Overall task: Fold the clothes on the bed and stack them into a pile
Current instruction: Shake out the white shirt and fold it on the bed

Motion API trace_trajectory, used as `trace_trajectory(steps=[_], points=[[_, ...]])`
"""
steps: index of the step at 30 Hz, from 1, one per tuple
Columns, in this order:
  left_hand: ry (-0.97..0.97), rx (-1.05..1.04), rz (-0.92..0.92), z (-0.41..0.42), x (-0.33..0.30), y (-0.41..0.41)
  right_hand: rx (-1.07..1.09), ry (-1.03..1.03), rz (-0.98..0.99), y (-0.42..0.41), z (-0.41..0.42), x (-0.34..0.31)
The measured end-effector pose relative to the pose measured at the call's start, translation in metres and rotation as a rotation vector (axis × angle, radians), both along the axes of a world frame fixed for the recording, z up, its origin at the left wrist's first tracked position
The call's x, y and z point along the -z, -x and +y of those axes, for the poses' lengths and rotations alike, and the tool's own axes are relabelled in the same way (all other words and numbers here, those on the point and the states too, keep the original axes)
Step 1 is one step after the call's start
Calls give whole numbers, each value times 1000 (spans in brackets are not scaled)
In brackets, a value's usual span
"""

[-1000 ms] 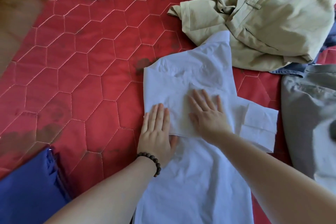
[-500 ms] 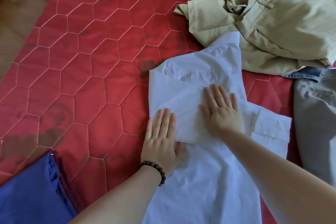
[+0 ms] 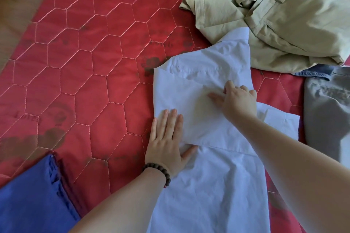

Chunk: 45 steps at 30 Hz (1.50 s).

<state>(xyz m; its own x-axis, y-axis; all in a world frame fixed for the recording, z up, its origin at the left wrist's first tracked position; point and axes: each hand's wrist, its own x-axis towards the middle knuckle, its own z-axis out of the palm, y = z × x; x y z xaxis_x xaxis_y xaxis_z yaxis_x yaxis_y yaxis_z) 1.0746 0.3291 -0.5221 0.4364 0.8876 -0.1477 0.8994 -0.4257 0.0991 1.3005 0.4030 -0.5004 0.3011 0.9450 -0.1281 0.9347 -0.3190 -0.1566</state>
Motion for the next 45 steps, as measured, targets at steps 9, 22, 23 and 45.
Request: trace_trajectory(steps=[9, 22, 23, 45], points=[[-54, -2, -113, -2, 2, 3, 80, 14, 44, -27, -25, -7], [-61, -42, -106, -2, 0, -1, -501, -115, 223, 81, -56, 11], [-61, -47, -105, -1, 0, -1, -483, -71, 236, 83, -59, 17], [184, 227, -57, -17, -15, -128, 226, -11, 190, -54, -177, -2]])
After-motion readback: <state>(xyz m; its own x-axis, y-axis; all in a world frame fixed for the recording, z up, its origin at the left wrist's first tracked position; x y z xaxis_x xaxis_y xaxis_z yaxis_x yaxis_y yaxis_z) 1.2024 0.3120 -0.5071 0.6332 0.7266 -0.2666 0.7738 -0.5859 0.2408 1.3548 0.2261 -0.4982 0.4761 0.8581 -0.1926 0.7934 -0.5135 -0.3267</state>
